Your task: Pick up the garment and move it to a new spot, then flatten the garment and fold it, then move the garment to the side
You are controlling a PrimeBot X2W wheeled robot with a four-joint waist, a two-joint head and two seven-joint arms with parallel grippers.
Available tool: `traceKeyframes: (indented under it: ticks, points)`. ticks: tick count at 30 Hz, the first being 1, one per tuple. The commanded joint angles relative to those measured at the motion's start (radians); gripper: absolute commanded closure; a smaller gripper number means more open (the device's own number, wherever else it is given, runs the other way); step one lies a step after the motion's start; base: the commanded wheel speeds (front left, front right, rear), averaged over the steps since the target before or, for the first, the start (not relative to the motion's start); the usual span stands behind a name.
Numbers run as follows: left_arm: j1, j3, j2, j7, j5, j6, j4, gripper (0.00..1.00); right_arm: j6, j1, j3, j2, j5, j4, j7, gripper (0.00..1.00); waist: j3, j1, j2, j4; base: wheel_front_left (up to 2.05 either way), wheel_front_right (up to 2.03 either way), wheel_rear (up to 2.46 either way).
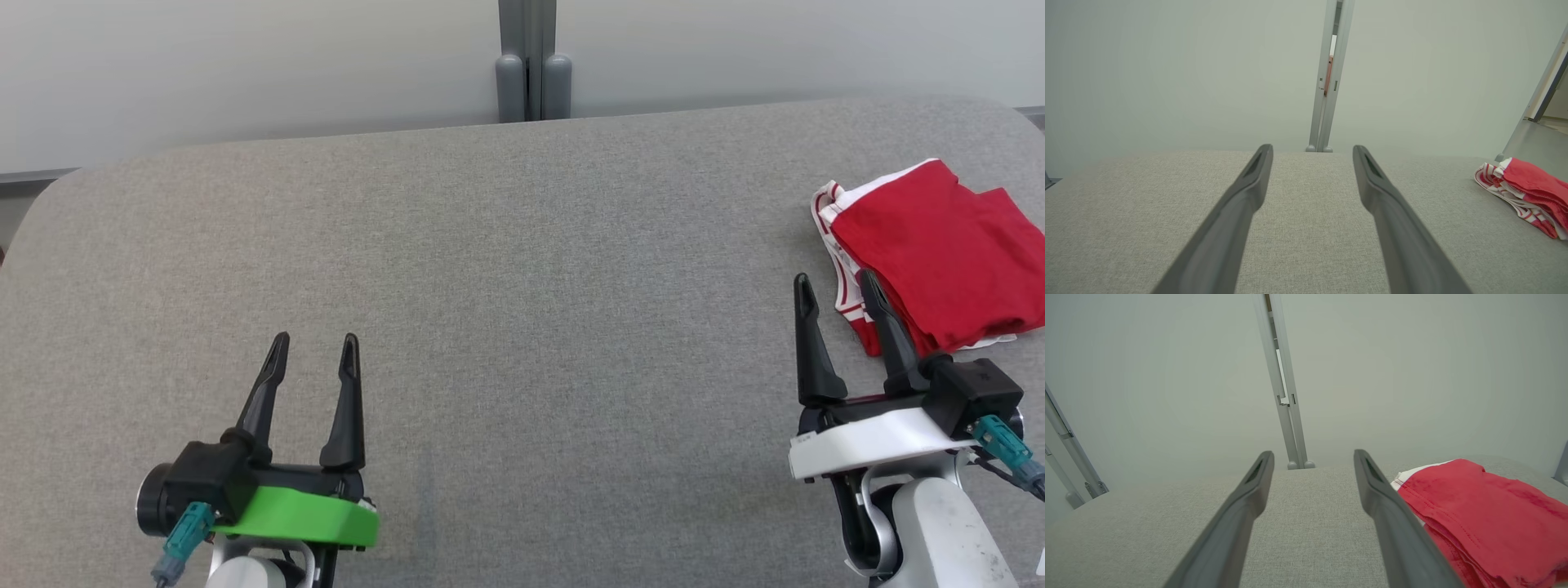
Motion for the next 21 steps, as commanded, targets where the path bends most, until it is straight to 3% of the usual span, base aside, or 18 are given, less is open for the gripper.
traceKeyframes:
  ticks: [1, 18, 19, 21]
  points:
    - [0.013, 0.004, 0.002, 0.0, 0.0, -0.005, -0.015, 0.0, 0.0, 0.004, 0.001, -0.001, 0.004, 0.006, -0.002, 0.0, 0.0, 0.0001, 0.0, 0.0, 0.0, 0.0, 0.0]
    - [0.027, 0.029, 0.002, 0.0, -0.074, -0.018, -0.013, 0.0, 0.0, -0.001, 0.006, -0.001, -0.003, 0.026, -0.002, 0.0, -0.01, 0.0001, 0.0, -0.003, 0.0, 0.0, 0.0]
    - [0.013, 0.028, 0.0, 0.0, -0.07, -0.014, -0.012, 1.0, 0.0, 0.001, 0.007, 0.001, -0.003, 0.029, 0.0, 1.0, -0.01, 0.0001, 0.0, -0.003, 0.0, 0.0, 0.0]
    - [0.017, 0.027, -0.001, 0.0, -0.071, -0.014, 0.007, 1.0, 0.0, 0.006, 0.008, 0.004, -0.002, 0.046, 0.001, 1.0, -0.01, 0.0001, 0.0, -0.003, 0.0, 0.0, 0.0]
